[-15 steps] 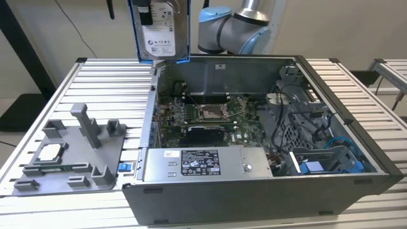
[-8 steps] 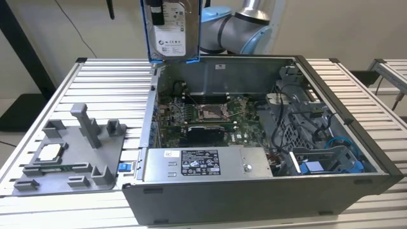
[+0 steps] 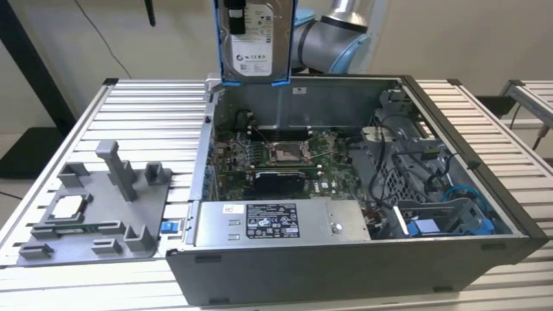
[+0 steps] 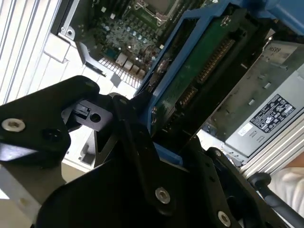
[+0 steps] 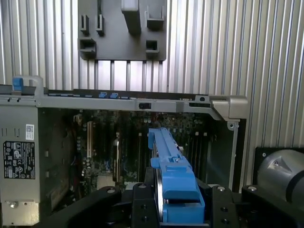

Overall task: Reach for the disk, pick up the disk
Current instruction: 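Pick up the disk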

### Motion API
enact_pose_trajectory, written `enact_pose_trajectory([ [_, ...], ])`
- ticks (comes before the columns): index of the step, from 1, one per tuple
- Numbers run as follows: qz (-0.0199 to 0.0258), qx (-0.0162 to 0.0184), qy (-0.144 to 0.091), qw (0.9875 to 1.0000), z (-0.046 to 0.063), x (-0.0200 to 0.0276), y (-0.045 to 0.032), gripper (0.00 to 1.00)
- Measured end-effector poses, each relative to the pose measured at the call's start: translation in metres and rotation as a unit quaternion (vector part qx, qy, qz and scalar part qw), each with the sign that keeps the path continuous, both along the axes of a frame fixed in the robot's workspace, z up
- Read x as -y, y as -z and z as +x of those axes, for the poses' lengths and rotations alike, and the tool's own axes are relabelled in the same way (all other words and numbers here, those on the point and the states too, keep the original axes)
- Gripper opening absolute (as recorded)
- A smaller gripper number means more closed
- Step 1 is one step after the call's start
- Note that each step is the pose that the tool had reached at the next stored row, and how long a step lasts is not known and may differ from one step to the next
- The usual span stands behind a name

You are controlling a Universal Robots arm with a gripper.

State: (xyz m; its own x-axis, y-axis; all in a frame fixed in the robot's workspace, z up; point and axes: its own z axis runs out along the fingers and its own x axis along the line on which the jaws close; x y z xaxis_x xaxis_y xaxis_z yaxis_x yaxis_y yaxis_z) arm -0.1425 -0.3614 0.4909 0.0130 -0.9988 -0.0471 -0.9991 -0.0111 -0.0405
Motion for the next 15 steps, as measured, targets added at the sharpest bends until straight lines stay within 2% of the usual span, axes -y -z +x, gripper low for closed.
enact_pose_trajectory([
  [15, 0.0, 0.0, 0.0, 1.0, 0.057, 0.0, 0.0, 0.0],
])
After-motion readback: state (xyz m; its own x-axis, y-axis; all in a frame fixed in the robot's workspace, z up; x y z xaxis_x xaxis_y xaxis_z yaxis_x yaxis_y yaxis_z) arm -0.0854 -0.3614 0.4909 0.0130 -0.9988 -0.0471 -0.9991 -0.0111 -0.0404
